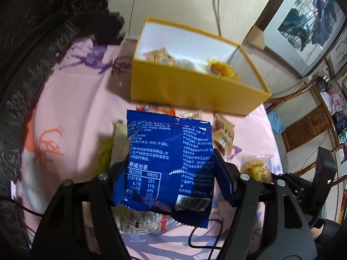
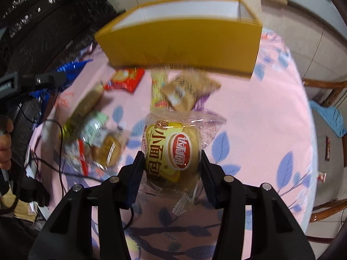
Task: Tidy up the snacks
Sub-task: 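Lower blue bag and bun packet into the yellow box and release, then grasp clear cake packet with left tool while right tool grasps tan nut bag, then carry cake packet and nut bag into the yellow box and release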
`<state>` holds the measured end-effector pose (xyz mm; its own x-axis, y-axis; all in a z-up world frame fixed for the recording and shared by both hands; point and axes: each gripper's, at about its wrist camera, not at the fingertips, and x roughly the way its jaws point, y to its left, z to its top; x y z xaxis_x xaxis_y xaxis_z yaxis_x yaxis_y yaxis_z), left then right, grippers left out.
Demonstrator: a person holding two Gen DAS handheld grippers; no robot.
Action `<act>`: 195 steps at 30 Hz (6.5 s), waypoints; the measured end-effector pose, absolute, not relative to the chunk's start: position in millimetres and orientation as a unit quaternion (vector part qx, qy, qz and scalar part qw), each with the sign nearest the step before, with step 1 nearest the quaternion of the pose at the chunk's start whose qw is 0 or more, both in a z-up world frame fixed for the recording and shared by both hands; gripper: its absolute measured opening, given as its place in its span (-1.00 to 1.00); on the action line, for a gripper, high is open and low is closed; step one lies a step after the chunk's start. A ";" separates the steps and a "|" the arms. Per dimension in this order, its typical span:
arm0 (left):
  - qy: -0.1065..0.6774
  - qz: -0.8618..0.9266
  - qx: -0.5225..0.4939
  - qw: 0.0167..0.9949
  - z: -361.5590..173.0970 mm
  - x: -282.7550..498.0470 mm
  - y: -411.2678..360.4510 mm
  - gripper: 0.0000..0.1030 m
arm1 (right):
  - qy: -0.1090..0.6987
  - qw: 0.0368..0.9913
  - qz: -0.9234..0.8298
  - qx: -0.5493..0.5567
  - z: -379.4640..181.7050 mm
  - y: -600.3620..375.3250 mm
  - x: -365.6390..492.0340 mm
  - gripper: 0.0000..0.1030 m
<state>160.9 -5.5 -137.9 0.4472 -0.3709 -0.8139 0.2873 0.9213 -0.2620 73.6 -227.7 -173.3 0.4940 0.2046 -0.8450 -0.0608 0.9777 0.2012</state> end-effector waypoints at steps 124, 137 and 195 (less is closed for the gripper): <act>0.604 -0.116 0.067 0.786 -255.2 130.2 -64.0 0.75 | 0.489 0.857 0.001 0.163 -172.8 -292.5 55.1 -0.33; 0.599 -0.145 0.075 0.784 -257.6 128.5 -69.8 0.10 | 0.486 0.859 -0.003 0.162 -172.0 -293.7 54.7 -0.33; 0.348 -0.196 -0.006 0.917 -24.2 310.0 -110.5 0.10 | 0.300 0.946 0.034 0.116 -38.1 -296.1 241.0 -0.33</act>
